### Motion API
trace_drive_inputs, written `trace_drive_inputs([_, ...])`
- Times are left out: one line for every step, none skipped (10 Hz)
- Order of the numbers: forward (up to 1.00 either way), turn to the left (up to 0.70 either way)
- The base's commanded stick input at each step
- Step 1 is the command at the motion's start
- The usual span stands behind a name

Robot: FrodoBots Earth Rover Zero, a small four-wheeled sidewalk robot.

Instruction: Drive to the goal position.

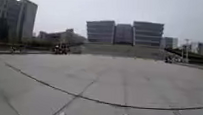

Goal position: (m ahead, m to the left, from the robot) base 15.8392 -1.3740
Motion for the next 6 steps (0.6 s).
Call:
trace_drive_inputs([1.0, 0.0])
trace_drive_inputs([1.0, 0.0])
trace_drive_inputs([1.0, 0.0])
trace_drive_inputs([1.0, 0.0])
trace_drive_inputs([1.0, 0.0])
trace_drive_inputs([1.0, 0.0])
